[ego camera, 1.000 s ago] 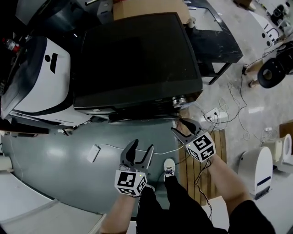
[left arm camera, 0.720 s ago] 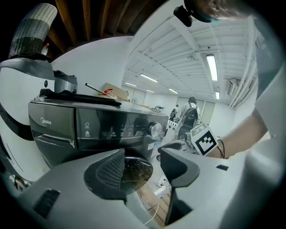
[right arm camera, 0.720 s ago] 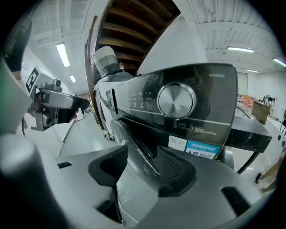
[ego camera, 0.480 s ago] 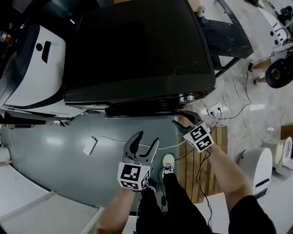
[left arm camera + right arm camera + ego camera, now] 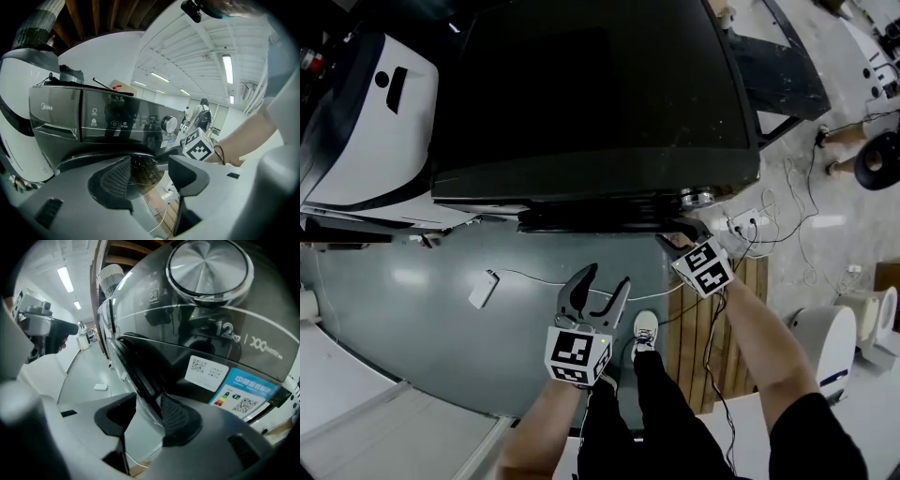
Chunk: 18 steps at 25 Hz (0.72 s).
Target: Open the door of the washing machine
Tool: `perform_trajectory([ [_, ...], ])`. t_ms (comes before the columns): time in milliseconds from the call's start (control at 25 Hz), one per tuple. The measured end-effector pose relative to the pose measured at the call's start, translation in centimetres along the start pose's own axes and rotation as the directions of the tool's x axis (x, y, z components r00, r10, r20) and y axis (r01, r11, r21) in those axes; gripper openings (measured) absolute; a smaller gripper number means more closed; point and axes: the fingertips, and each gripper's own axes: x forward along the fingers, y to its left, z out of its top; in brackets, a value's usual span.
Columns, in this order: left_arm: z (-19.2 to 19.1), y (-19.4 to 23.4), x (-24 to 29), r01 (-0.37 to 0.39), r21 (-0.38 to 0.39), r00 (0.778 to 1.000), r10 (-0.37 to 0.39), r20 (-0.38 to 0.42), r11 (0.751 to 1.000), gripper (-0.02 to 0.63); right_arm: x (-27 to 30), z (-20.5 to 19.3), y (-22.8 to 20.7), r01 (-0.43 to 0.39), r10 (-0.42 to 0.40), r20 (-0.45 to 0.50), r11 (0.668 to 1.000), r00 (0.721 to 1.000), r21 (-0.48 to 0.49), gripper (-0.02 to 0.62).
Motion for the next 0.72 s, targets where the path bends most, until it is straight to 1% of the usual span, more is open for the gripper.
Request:
perform_trajectory([
  [120,-0.7,0.1,-0.2,-0.001,-0.018,1.000,0.001,-0.007,1.000,0.249,-0.2,-0.2,0.1,0.015,-0.015,0.025,1.000,1.000,0.008,0.176],
  [360,-2.3,0.6,-0.3,-0.012,-0.041,1.000,0.011,-0.019,0.999,0.250,-0.9,-1.3,2.1,-0.003,0.003,0.020,1.000,1.000,0.019,0.170],
  [600,-3.4,0.7,-0.8,-0.026,-0.091,0.999,0.023,-0.028,0.995,0.255,-1.8,-2.5,4.0,0.007,-0.008,0.012,0.997,1.000,0.083,0.170],
  [720,-4.1,0.4,-1.1,-0.027,-0.103,0.999,0.024,-0.030,0.994,0.256,-2.4,-3.2,5.4,0.002,-0.003,0.008,0.994,1.000,0.109,0.166],
])
